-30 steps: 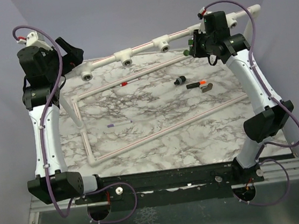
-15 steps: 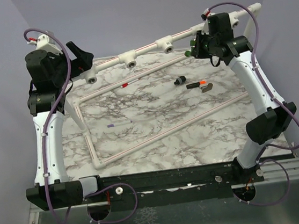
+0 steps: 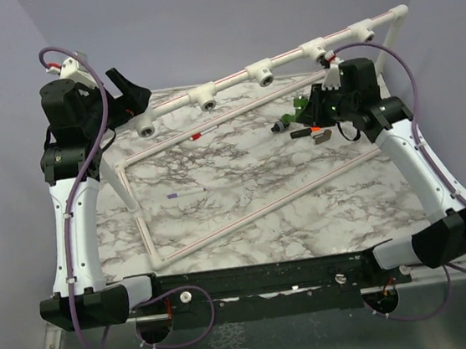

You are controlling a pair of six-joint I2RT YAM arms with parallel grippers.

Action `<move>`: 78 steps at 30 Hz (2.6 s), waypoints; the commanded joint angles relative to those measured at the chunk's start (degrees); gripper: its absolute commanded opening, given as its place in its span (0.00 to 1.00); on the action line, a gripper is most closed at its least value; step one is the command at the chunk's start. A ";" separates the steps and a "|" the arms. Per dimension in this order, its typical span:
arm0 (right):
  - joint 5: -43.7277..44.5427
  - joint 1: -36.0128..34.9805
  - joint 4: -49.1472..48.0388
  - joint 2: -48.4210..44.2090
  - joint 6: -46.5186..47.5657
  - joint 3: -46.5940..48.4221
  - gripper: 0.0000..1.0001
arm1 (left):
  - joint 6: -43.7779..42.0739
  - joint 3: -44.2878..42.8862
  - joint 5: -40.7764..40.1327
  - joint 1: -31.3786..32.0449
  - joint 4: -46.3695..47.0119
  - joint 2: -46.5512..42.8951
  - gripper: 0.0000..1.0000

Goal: Install the water faucets

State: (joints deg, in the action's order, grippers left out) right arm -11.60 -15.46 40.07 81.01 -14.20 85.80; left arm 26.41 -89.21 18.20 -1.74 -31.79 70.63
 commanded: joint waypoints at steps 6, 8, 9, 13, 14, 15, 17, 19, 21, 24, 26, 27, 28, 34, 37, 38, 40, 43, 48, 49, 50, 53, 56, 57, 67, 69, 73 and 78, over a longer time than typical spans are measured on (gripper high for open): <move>-8.93 -4.24 -10.87 -12.88 -3.68 -12.88 0.01 | 1.65 -2.41 1.58 0.90 -7.67 0.11 0.98; -7.87 -6.23 -13.29 -15.79 -3.63 -15.06 0.00 | 0.81 -3.19 0.99 0.86 -7.64 0.08 0.99; -7.37 -7.24 -14.68 -16.93 -3.75 -16.18 0.00 | 0.41 -3.71 0.63 0.91 -7.59 0.12 0.99; -5.14 -10.92 -19.91 -21.27 -4.30 -19.92 0.00 | -0.84 -5.32 -1.67 0.86 -7.67 0.14 0.99; -5.03 -11.60 -21.42 -22.26 -4.53 -20.86 0.01 | -1.11 -5.74 -2.48 0.86 -7.63 0.29 0.99; -5.24 -12.21 -23.14 -23.29 -4.67 -21.92 0.00 | -1.25 -6.00 -3.33 0.88 -7.40 0.34 0.99; -5.75 -13.29 -25.67 -24.72 -4.79 -23.33 0.00 | -1.40 -6.24 -4.38 0.86 -6.41 0.25 0.99; -5.91 -14.33 -28.02 -26.02 -4.64 -24.48 0.00 | -1.29 -6.11 -5.31 0.88 -4.63 0.13 0.99; -6.30 -15.24 -30.83 -27.42 -4.41 -26.21 0.01 | -1.35 -6.00 -5.85 0.86 -2.68 0.09 0.99; -6.34 -16.78 -34.28 -28.63 -3.53 -27.58 0.01 | -1.94 -5.87 -6.21 0.86 -0.87 0.55 0.99; -5.94 -18.50 -36.11 -28.95 -2.32 -28.11 0.00 | -2.78 -5.19 -7.39 0.86 0.11 0.72 0.99; -5.16 -19.80 -37.18 -29.10 -1.62 -28.35 0.00 | -3.38 -4.75 -8.25 0.86 0.52 0.70 0.98; -4.32 -21.25 -38.24 -29.26 -0.83 -28.69 0.00 | -3.77 -4.40 -9.26 0.86 1.22 0.67 0.98; 4.53 -29.72 -45.00 -29.23 5.35 -30.37 0.01 | -6.23 0.25 -13.37 0.92 6.51 0.32 0.96; 8.21 -33.00 -47.78 -28.43 8.17 -31.01 0.00 | -8.06 2.31 -15.41 0.95 8.14 0.34 0.96; 9.54 -34.23 -48.54 -28.19 9.19 -31.29 0.00 | -8.62 3.12 -15.95 0.95 8.87 0.27 0.96; 13.14 -36.26 -49.93 -27.87 11.45 -31.99 0.01 | -10.42 4.47 -15.57 1.01 10.48 0.18 0.96; 18.44 -38.65 -50.07 -27.21 13.57 -32.04 0.01 | -13.22 7.15 -14.39 1.46 13.81 0.15 0.96; 24.37 -41.74 -50.94 -25.49 17.11 -31.15 0.00 | -15.78 11.91 -12.91 1.65 18.19 0.66 0.96; 25.68 -42.54 -51.50 -25.11 17.97 -30.86 0.01 | -16.38 12.88 -13.21 1.65 19.17 0.69 0.96; 27.17 -43.35 -51.99 -24.66 18.64 -30.61 0.01 | -16.92 13.84 -13.49 1.65 20.13 0.76 0.96; 32.33 -45.75 -52.84 -23.32 20.83 -29.32 0.00 | -17.87 15.44 -14.61 3.52 21.99 1.43 0.96; 36.34 -47.74 -52.69 -21.70 21.79 -27.58 0.01 | -18.09 15.86 -14.87 3.67 22.78 2.60 0.95; 38.03 -48.46 -52.64 -21.16 21.80 -27.05 0.01 | -17.53 15.83 -14.99 3.67 22.70 2.94 0.96; 50.33 -54.22 -62.74 -16.30 26.31 -27.64 0.00 | -15.42 15.81 -16.01 3.69 20.31 5.93 0.95; 50.29 -54.32 -66.12 -15.36 27.31 -28.43 0.00 | -14.82 15.85 -15.86 3.69 20.11 6.39 0.94; 50.28 -54.41 -74.11 -13.45 31.24 -30.39 0.01 | -14.09 16.40 -15.31 3.71 20.10 6.83 0.94; 49.34 -54.41 -76.91 -10.37 33.74 -28.93 0.01 | -13.77 16.66 -15.86 3.67 19.96 6.64 0.94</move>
State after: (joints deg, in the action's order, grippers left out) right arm 36.69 -69.43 -29.89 68.62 16.19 55.92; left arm 11.79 -76.36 2.94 1.48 -3.46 74.89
